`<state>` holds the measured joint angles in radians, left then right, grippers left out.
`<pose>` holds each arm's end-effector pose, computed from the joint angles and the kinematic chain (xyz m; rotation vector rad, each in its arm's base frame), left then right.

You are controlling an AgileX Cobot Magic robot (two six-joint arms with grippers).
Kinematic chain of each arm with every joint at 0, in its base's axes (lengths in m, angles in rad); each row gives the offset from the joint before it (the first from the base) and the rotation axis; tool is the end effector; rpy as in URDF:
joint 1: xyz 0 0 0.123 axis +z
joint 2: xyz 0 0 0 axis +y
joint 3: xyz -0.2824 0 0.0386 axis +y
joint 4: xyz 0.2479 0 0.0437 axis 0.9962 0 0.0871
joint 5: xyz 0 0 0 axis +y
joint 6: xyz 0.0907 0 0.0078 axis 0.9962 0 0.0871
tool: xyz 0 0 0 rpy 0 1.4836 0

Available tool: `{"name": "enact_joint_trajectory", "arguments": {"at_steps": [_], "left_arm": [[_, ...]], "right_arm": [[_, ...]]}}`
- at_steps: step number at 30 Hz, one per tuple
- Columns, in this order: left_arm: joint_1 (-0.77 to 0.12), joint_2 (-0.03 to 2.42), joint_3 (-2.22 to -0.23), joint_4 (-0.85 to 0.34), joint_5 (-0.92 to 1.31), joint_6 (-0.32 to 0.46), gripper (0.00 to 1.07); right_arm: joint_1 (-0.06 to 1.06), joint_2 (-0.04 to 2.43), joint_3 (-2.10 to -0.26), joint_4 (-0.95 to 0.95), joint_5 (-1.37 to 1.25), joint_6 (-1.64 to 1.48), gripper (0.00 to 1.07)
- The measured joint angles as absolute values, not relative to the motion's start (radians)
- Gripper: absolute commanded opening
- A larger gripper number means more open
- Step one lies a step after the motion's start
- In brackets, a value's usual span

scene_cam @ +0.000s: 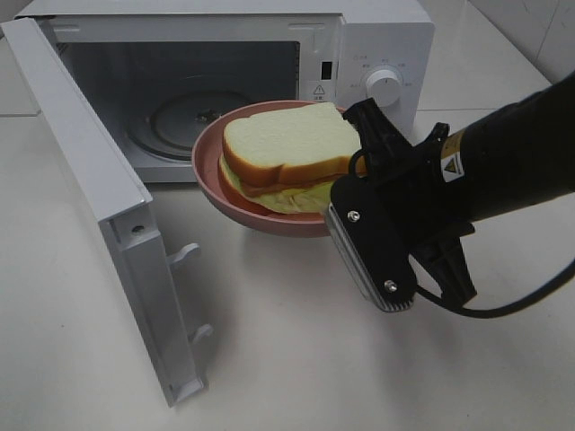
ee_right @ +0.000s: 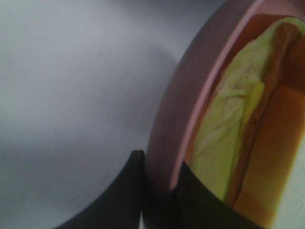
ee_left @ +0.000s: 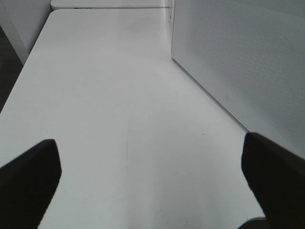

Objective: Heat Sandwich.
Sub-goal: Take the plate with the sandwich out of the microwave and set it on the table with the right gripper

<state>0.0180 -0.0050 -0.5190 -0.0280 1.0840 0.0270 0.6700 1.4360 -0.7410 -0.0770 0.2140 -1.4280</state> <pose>-0.0088 -0.0024 0.2805 0.0113 2.0433 -0.0053 0.2209 0.1731 0.2161 -2.1487 1.1389 -0.4053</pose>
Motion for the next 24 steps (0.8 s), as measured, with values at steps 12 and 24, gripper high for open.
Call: {"name": "enact_joint_trajectory", "arguments": {"at_steps": [12,24], "left_arm": [[0.018,-0.005,-0.519,-0.028,1.084,0.027,0.98],[0.018,-0.005,-0.519,-0.028,1.084,0.027,0.98]], "right_arm": [[0.67,1.27,-0.606,-0.08,0.24,-1.391,0.0],[0.67,1.141,-0.516,-0.162,0.302,-1.268,0.0]]}}
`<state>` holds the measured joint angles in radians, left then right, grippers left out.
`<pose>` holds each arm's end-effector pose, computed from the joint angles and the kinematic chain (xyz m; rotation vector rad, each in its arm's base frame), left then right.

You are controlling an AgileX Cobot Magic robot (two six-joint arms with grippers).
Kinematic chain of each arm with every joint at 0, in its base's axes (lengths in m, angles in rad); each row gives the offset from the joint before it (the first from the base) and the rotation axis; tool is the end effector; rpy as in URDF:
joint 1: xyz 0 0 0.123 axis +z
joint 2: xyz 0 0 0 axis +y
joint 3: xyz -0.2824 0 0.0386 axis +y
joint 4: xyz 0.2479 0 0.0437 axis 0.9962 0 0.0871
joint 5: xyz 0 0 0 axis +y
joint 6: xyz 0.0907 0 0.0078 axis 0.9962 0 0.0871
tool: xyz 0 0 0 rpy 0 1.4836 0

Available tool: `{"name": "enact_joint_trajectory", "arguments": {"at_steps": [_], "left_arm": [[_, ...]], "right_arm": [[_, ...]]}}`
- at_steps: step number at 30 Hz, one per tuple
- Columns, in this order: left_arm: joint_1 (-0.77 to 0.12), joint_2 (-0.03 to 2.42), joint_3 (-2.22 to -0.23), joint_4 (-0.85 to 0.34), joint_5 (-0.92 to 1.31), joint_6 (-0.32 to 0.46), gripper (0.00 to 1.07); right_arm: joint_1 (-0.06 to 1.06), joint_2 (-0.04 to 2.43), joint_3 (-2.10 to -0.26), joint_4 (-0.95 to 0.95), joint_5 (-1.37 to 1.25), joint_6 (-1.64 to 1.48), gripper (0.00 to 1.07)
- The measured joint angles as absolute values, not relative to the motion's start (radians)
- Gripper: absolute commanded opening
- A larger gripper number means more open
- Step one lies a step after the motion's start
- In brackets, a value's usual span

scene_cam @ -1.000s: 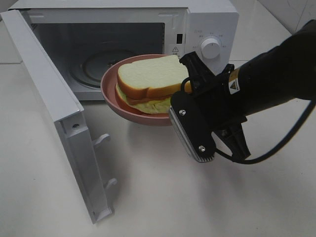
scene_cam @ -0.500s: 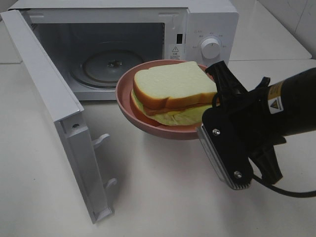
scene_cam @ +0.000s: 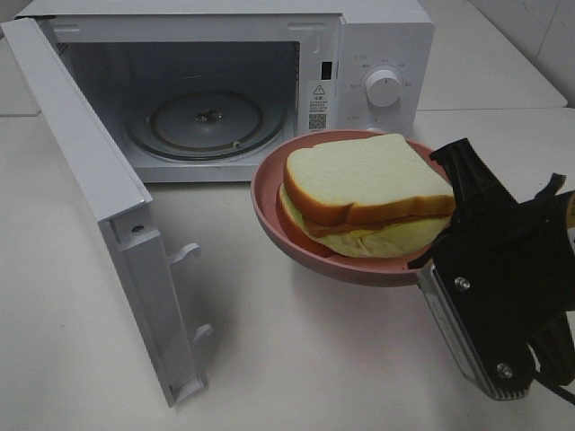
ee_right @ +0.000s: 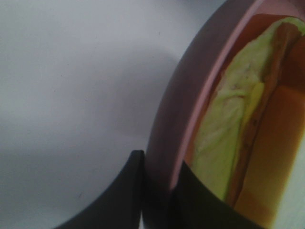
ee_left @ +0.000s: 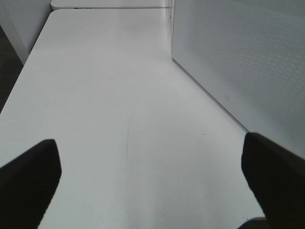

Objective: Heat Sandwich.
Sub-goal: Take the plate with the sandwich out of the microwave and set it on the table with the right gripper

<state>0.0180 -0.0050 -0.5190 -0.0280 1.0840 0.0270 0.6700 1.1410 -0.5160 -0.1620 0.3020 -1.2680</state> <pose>-0.0088 -0.0024 0.2805 0.0113 2.0433 -0.0053 0.1633 0.1238 0.2186 -2.1055 1.2440 -0.4005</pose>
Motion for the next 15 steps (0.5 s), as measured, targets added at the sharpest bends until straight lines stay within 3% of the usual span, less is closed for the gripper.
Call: {"name": "enact_joint_trajectory", "arguments": {"at_steps": [15], "left_arm": [[0.018,-0.005,-0.519,-0.028,1.084,0.027,0.98]], "right_arm": [[0.67,1.118,-0.495,-0.464,0.408,-0.81,0.0]]}}
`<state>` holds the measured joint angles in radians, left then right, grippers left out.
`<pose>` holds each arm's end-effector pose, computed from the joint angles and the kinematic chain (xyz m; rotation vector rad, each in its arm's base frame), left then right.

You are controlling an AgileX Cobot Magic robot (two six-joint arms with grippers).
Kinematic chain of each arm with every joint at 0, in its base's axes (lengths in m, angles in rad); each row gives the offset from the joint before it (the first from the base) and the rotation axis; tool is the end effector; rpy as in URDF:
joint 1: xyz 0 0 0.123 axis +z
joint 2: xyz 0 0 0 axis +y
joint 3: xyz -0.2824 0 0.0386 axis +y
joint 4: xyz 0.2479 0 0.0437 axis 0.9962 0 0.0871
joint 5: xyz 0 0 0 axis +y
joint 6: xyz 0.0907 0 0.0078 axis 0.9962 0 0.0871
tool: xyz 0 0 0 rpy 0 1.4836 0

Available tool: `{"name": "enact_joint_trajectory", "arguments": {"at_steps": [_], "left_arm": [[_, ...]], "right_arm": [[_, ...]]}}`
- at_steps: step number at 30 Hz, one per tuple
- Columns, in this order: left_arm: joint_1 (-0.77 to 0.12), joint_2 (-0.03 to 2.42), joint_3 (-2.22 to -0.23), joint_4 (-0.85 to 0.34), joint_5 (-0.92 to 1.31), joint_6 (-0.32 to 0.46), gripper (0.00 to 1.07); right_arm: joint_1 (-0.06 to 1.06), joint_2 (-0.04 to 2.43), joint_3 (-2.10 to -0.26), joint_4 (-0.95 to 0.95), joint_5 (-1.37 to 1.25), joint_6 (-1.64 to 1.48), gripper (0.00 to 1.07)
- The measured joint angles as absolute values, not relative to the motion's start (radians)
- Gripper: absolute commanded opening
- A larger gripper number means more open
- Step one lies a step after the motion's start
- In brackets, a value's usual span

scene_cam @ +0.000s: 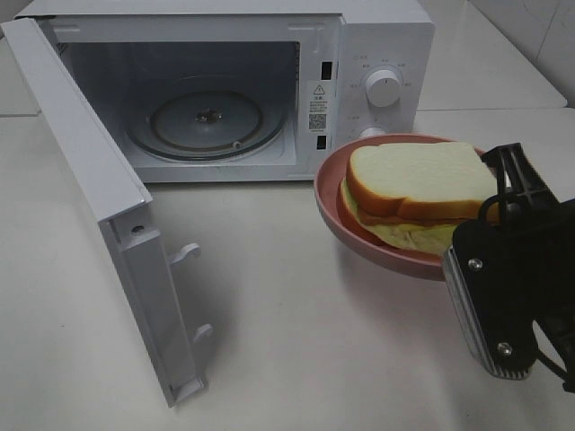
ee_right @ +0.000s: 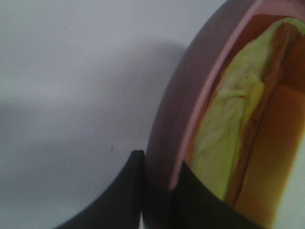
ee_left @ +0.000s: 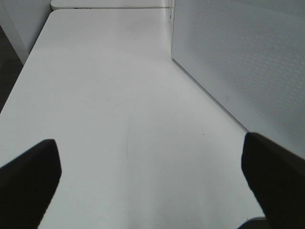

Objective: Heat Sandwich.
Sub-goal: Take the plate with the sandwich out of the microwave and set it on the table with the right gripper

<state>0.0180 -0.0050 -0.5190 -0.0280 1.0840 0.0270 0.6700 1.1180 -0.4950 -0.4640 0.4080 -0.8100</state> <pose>-0.0088 -0.0024 0.2805 0.0113 2.0433 -0.0053 0.1615 0.1073 0.2142 -2.0067 1.5142 -0.4605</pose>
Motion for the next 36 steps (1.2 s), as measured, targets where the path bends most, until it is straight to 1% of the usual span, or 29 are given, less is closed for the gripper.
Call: {"name": "enact_joint_trajectory", "arguments": {"at_steps": [1,2,6,19,30,36], "left_arm": [[0.018,-0.005,-0.519,-0.028,1.084,0.027,0.98],[0.018,-0.005,-0.519,-0.028,1.084,0.027,0.98],[0.018,-0.005,-0.519,-0.028,1.084,0.027,0.98],[0.018,-0.005,-0.519,-0.028,1.084,0.027,0.98],[0.018,-0.005,-0.519,-0.028,1.084,0.027,0.98],[0.018,-0.005,-0.519,-0.028,1.084,0.027,0.98]], "right_arm": [[0.67,1.118,-0.495,-0.496,0.426,-0.738,0.0],[0.67,1.118,-0.495,-0.496,0.426,-0.738,0.0],[0.67,1.118,-0.495,-0.56,0.489,-0.573,0.01],[0.67,1.114,-0.495,-0.699,0.65,-0.23,0.01],[0.67,1.114,-0.495,-0.73,0.772,0.031,0.01],[0.67,1.15,-0.501,-0.802,0.845,0.238,0.01]]}}
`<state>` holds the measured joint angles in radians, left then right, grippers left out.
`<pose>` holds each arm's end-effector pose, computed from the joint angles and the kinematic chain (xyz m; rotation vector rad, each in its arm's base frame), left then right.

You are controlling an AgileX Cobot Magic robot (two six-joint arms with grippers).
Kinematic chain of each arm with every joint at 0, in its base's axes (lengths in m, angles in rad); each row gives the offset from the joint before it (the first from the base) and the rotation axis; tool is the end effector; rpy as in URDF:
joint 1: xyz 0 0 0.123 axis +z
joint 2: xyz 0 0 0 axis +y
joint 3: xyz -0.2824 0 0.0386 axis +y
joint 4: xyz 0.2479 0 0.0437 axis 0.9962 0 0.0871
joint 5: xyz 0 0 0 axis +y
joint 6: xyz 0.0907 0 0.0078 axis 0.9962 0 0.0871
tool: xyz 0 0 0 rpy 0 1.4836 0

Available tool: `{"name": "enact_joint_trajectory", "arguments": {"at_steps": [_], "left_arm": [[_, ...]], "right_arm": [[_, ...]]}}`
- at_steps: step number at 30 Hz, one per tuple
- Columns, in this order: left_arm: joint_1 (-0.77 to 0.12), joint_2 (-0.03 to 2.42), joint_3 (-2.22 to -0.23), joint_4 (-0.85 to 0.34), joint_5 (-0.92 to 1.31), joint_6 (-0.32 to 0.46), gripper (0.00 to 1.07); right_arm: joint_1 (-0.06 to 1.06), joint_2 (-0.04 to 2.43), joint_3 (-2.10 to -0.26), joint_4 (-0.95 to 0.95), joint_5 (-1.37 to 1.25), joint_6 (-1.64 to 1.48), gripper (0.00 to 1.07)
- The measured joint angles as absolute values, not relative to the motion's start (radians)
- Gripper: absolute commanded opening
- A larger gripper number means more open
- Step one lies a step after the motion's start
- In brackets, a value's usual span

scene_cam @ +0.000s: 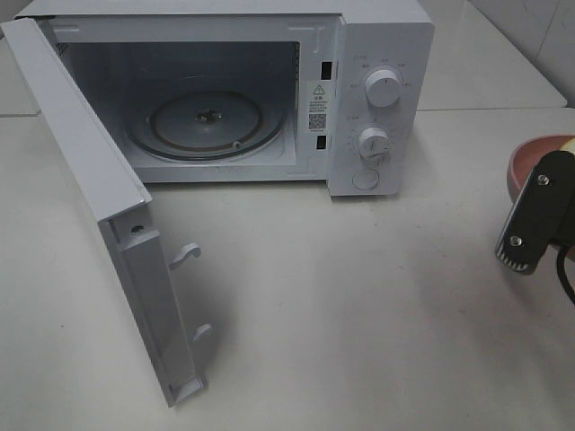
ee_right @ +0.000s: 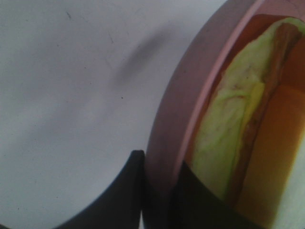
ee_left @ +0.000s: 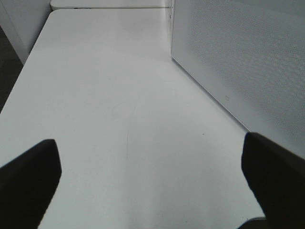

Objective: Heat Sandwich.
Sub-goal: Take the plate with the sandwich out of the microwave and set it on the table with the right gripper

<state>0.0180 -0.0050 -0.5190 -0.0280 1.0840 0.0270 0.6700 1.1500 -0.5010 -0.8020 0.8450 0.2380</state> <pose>-0.0088 -0.0024 0.2805 0.0113 2.0433 -0.0053 0.1634 0.0669 0.2093 -1.1865 2.3590 -0.6901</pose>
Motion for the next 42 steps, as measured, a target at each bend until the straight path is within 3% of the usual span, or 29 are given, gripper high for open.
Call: {"name": "enact_joint_trajectory", "arguments": {"at_steps": [15,29,42], "left_arm": [[0.018,-0.005,-0.519,-0.028,1.084,0.027,0.98],[0.018,-0.005,-0.519,-0.028,1.084,0.027,0.98],[0.018,-0.005,-0.519,-0.027,1.084,0.027,0.98]], "right_arm": [[0.67,1.407,-0.669,-0.839,0.916,0.509,0.02],[0.657,1.577,-0.718,-0.839,0.938,0.64,0.02],[0.533,1.692,-0.719,-0.842,0.88,0.725,0.03]]}}
